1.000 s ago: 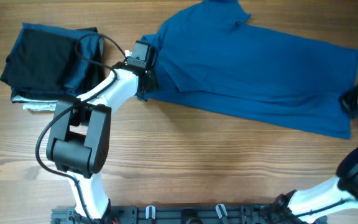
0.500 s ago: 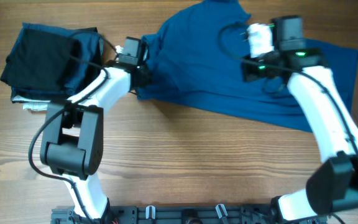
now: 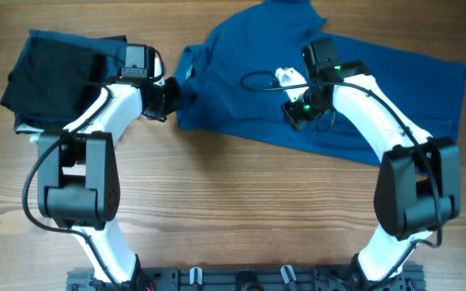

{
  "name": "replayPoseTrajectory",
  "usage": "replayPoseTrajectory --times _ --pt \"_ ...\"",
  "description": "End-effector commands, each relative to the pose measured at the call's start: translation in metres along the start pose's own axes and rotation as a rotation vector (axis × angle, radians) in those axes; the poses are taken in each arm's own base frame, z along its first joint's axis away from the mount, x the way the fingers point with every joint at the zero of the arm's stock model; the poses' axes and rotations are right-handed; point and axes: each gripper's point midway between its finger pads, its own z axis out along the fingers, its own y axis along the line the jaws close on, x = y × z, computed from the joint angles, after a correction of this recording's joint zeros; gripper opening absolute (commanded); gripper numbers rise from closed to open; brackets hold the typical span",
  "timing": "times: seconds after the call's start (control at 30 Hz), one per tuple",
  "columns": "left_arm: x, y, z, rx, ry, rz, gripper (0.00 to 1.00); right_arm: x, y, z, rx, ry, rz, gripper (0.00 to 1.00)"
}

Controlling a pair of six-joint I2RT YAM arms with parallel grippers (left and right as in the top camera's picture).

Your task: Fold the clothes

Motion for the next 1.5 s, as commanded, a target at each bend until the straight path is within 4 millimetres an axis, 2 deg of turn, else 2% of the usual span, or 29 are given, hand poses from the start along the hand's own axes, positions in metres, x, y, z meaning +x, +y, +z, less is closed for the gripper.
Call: replayPoseTrajectory --times 0.0,0.13,0.37,0.5,1.23,1.37,1.47 --pt "0.005 -0.021 -0.008 0.101 0.032 0.034 0.04 0.001 0.016 0.008 -0.100 0.001 -0.037 0.04" --pt "0.007 -0.016 0.002 0.093 0.048 0.026 0.04 0.004 0.015 0.015 -0.108 0.020 -0.007 0.04" --pt "0.015 -0.001 0.030 0.070 0.089 0.004 0.04 0.006 0.005 0.044 -0.115 0.041 0.033 0.04" --pt "0.016 0.002 0.034 0.060 0.097 0.000 0.04 0.004 0.001 0.054 -0.112 0.038 0.059 0.04" --pt "0.014 0.007 0.034 0.034 0.084 0.000 0.04 0.001 -0.009 0.056 -0.058 0.031 0.119 0.04" --pt "0.014 0.008 0.034 0.030 0.083 0.000 0.04 0.007 -0.031 0.055 0.074 0.058 0.224 0.04" --pt "0.014 0.008 0.034 0.030 0.083 -0.001 0.04 0.008 -0.033 0.055 0.085 0.063 0.239 0.04"
